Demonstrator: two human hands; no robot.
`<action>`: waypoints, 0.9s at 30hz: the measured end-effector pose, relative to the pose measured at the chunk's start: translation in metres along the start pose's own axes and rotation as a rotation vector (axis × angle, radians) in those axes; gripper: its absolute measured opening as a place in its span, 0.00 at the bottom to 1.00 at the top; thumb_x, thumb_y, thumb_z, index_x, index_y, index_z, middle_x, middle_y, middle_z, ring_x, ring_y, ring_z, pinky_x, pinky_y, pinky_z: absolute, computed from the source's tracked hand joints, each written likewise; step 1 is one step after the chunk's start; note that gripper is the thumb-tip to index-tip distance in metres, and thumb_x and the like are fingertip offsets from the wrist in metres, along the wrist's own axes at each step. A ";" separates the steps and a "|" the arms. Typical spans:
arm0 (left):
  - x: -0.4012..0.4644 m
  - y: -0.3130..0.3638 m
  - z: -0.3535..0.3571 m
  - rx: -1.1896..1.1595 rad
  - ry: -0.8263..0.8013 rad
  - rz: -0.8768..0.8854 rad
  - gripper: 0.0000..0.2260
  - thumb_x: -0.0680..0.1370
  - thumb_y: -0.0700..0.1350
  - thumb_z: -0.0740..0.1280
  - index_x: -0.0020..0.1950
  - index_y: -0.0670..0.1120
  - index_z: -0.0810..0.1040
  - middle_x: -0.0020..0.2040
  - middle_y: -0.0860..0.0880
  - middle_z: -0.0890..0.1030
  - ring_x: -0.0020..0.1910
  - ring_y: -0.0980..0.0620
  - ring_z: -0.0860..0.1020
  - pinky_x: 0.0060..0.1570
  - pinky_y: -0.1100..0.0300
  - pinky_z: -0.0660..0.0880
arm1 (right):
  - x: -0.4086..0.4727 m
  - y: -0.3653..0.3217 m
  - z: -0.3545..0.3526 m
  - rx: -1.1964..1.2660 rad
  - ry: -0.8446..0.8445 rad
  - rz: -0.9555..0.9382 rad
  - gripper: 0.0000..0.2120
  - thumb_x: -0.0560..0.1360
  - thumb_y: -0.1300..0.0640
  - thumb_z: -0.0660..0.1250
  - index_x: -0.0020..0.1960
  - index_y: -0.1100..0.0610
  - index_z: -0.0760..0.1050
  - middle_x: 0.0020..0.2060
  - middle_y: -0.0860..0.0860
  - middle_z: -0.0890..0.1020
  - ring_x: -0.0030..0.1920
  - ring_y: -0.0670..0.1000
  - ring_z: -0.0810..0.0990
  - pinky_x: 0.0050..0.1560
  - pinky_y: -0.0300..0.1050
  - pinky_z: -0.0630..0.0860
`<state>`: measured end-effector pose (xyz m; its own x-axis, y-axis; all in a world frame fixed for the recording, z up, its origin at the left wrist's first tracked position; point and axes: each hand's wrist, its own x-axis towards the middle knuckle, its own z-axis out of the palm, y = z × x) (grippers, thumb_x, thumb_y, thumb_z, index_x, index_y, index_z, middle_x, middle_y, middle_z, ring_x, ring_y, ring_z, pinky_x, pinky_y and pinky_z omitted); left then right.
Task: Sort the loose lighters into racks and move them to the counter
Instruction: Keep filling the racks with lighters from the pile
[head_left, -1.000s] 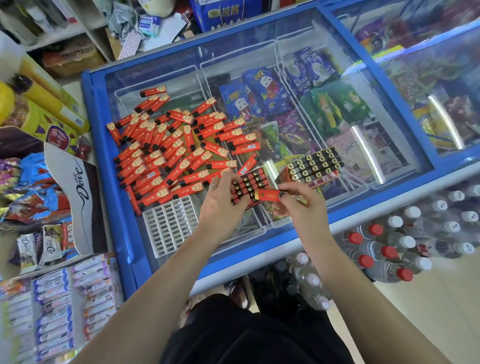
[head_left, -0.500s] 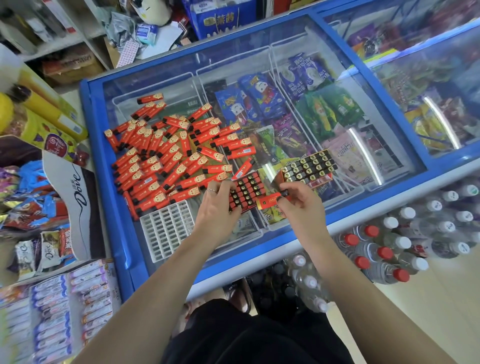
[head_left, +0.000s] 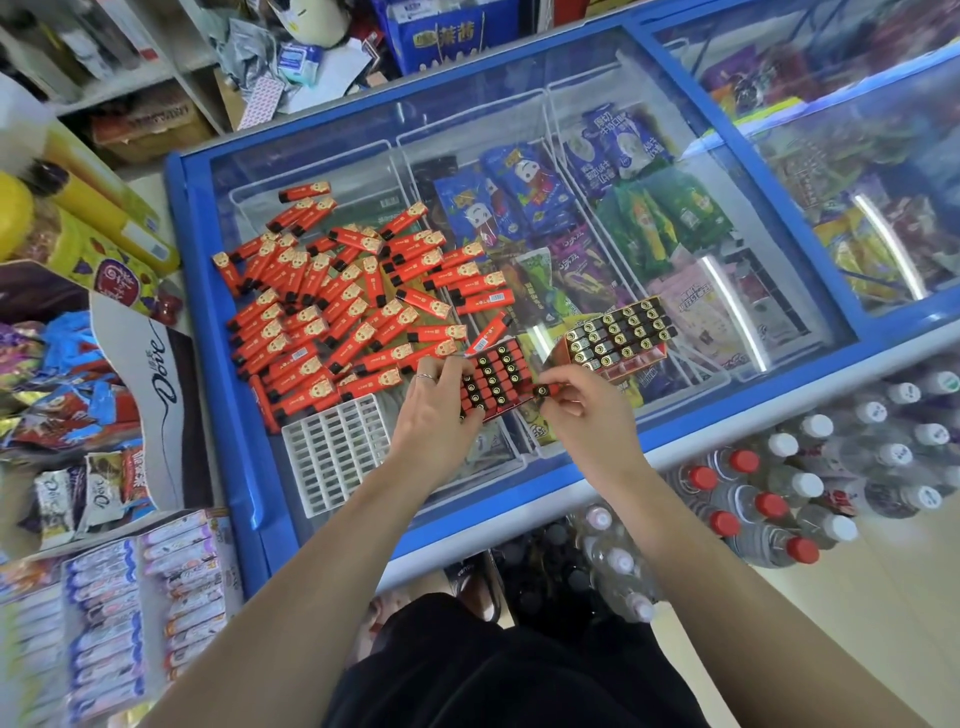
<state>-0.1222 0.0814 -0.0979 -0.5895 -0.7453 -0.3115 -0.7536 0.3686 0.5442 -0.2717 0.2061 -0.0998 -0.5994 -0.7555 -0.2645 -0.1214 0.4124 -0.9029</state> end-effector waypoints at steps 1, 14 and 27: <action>0.000 0.000 0.000 0.003 0.000 0.000 0.22 0.80 0.44 0.71 0.73 0.50 0.69 0.66 0.46 0.68 0.63 0.46 0.72 0.65 0.49 0.75 | 0.002 0.000 0.002 -0.018 -0.019 -0.001 0.13 0.77 0.66 0.68 0.56 0.51 0.82 0.50 0.43 0.85 0.50 0.41 0.83 0.52 0.34 0.79; 0.000 -0.001 0.001 0.026 -0.003 0.017 0.22 0.80 0.44 0.71 0.73 0.49 0.68 0.66 0.45 0.68 0.64 0.45 0.73 0.63 0.50 0.74 | 0.020 0.008 0.029 0.071 0.073 0.255 0.10 0.78 0.58 0.71 0.57 0.55 0.75 0.50 0.48 0.83 0.45 0.49 0.85 0.49 0.44 0.80; 0.000 -0.001 0.001 0.027 -0.008 0.025 0.22 0.81 0.44 0.70 0.73 0.50 0.67 0.67 0.45 0.67 0.64 0.46 0.72 0.60 0.56 0.69 | 0.016 0.017 0.021 0.293 -0.070 0.486 0.15 0.79 0.54 0.73 0.60 0.63 0.76 0.44 0.58 0.84 0.37 0.54 0.84 0.40 0.49 0.83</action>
<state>-0.1213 0.0812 -0.0992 -0.6107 -0.7310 -0.3046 -0.7461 0.4021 0.5308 -0.2669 0.1900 -0.1263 -0.4765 -0.5501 -0.6858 0.3860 0.5700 -0.7253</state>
